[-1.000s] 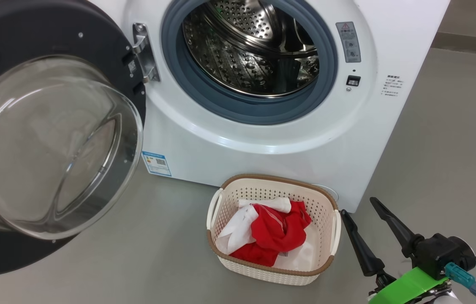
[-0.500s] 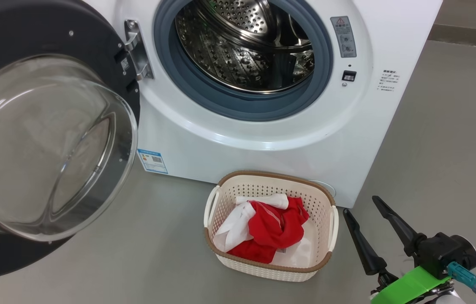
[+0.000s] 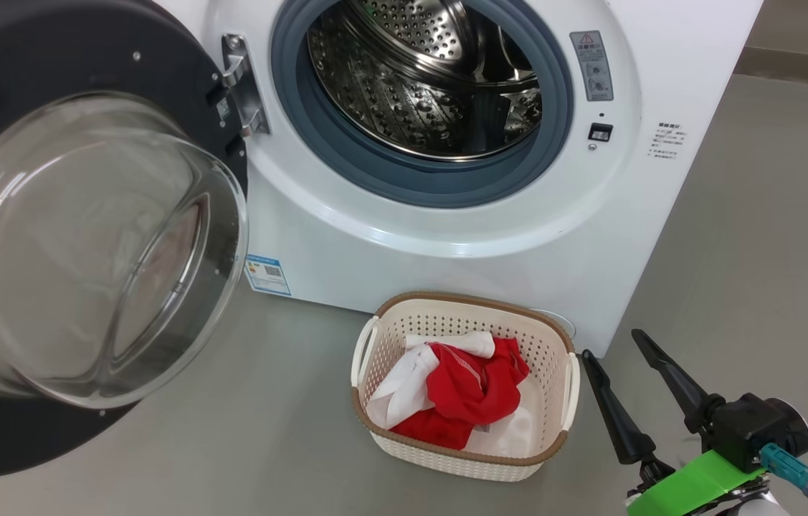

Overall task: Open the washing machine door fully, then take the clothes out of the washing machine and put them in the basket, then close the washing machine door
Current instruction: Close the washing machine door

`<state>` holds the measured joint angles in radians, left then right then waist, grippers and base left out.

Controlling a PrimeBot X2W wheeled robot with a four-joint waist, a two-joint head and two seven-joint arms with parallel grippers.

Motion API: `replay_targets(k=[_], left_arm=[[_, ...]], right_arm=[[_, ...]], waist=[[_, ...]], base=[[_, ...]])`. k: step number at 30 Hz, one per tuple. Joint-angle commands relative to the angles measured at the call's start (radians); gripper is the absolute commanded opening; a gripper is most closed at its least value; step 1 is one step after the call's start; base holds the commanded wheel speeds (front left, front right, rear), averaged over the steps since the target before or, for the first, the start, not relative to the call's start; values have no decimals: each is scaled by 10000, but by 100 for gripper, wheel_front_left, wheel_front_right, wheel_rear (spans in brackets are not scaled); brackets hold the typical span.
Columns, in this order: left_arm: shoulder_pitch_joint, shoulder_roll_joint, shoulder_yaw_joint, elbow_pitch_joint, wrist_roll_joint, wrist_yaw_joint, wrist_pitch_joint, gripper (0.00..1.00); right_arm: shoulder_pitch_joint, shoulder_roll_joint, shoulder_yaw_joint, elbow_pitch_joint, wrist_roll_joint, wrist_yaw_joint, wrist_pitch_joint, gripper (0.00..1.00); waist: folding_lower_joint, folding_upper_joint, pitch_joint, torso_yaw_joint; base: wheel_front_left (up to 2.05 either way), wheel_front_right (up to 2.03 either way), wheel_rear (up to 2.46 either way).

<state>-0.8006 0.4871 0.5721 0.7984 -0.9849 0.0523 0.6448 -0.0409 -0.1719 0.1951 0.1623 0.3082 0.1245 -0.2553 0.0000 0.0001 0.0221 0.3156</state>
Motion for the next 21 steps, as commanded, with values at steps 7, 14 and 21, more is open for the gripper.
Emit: replay_targets(k=[7, 14, 21], left_arm=[[1123, -173, 227, -1208, -558, -263, 890, 0], [1847, -867, 761, -2584, -1353, -72, 1455, 0], [2536, -1589, 1065, -4108, -2021, 207, 2100, 0]], right_arm=[[43, 50, 100, -270, 47, 62, -65, 100], [218, 122, 43, -279, 136, 62, -65, 100], [275, 151, 64, -282, 160, 62, -65, 100]], waist=[[0, -1, -142, 34], [0, -1, -238, 80], [0, -1, -324, 72]], base=[[0, 0, 0], [0, 0, 0], [0, 0, 0]])
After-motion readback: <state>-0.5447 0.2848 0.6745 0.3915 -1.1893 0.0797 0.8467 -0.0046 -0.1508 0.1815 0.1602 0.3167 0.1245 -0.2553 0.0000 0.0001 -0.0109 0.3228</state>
